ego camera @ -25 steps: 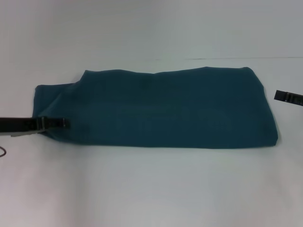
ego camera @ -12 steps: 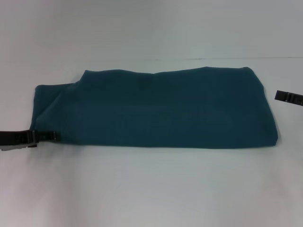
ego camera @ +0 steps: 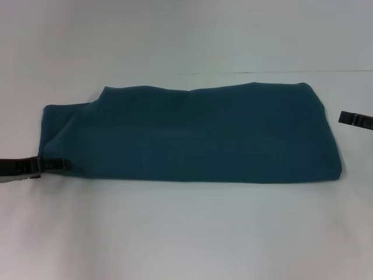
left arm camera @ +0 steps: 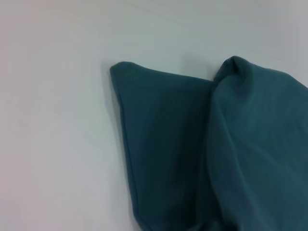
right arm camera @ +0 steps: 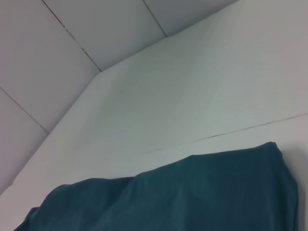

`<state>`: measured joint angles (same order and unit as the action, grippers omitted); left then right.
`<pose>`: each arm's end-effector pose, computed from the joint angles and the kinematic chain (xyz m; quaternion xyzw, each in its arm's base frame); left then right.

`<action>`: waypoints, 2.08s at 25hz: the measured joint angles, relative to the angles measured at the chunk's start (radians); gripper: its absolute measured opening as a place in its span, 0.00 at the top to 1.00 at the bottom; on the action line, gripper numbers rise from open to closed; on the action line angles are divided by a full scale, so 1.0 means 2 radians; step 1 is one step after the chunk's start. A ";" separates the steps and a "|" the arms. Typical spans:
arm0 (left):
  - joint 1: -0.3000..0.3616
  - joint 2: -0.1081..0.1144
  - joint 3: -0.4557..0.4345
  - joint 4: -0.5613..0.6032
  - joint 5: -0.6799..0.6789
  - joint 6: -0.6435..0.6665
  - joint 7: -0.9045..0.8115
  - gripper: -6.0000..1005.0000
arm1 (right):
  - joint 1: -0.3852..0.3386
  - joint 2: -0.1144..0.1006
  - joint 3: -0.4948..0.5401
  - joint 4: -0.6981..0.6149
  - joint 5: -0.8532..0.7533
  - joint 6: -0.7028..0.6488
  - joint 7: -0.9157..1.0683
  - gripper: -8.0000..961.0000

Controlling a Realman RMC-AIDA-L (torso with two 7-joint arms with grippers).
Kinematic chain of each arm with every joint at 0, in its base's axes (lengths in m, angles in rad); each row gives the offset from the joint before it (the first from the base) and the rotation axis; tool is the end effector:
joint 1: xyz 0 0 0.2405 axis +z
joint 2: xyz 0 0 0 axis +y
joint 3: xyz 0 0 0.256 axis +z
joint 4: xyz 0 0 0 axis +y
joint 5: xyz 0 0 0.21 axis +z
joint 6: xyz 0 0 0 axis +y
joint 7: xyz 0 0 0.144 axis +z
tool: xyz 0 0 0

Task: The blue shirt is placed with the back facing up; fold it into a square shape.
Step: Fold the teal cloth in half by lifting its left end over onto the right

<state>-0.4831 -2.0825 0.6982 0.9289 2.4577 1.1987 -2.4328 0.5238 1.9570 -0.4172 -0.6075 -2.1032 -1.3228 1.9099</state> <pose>-0.3344 0.3561 0.0487 -0.7300 -0.6117 -0.0838 0.2933 0.3363 0.3596 0.0771 -0.7718 0.5135 0.2626 0.2677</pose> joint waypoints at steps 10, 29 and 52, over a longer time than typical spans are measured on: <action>-0.009 0.003 0.003 -0.016 0.003 -0.022 0.000 0.13 | 0.000 0.000 0.000 0.000 0.000 0.000 0.001 0.14; -0.010 0.004 -0.003 -0.015 0.015 -0.023 -0.003 0.13 | -0.002 0.000 0.001 0.000 0.000 0.000 0.001 0.14; -0.034 -0.009 0.004 -0.015 0.010 -0.017 0.011 0.13 | -0.006 0.001 0.001 0.000 0.000 -0.001 0.001 0.14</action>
<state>-0.5508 -2.0997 0.7057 0.8988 2.4774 1.1656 -2.4117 0.5112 1.9589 -0.4157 -0.6075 -2.1031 -1.3255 1.9119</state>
